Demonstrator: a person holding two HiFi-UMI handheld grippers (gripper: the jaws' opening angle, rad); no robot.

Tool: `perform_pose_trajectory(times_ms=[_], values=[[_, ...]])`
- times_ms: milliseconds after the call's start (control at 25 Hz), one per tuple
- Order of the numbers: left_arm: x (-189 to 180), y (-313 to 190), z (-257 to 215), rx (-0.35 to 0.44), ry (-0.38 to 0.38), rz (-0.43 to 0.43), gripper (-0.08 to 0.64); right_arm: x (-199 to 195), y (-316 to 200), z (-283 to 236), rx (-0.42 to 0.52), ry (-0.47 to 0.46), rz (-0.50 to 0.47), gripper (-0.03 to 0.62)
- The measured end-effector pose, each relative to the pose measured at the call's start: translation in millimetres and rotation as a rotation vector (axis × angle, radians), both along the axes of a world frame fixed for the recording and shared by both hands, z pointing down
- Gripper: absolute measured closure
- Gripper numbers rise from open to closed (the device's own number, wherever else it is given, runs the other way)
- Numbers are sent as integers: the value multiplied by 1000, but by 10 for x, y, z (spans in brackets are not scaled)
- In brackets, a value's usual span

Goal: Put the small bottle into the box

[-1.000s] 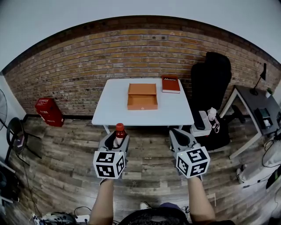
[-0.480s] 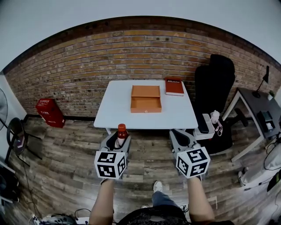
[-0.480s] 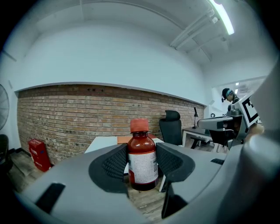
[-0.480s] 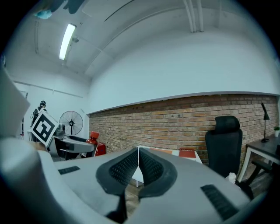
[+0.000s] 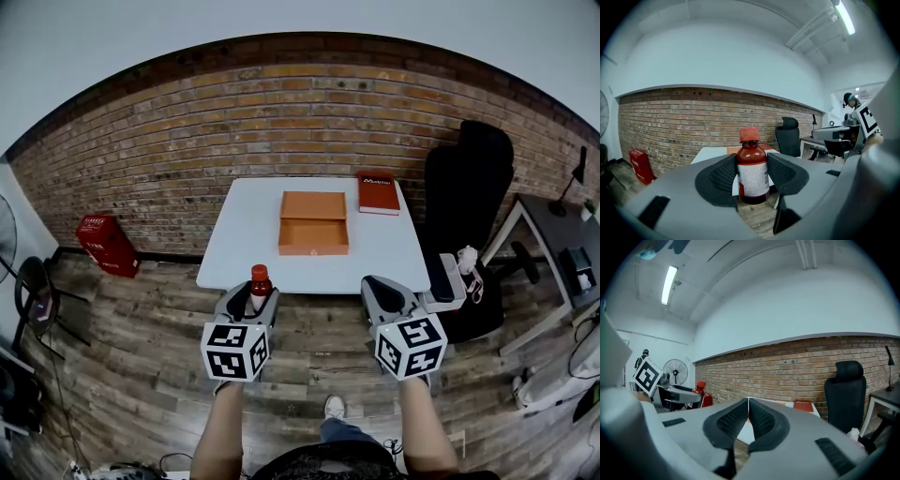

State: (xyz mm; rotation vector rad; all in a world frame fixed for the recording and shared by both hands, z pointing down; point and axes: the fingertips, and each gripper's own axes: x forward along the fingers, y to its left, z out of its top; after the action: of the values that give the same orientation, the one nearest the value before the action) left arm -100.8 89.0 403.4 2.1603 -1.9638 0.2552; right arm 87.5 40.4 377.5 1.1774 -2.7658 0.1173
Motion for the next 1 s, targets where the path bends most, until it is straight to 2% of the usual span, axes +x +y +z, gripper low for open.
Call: perform_pose_trajectory(times_ms=[480, 1000], values=[[-25, -853, 6, -29, -7, -18, 341, -61, -943, 2, -21, -12, -23, 571], [-88, -1484, 99, -61, -22, -71, 341, -197, -1672, 110, -47, -16, -93, 571]])
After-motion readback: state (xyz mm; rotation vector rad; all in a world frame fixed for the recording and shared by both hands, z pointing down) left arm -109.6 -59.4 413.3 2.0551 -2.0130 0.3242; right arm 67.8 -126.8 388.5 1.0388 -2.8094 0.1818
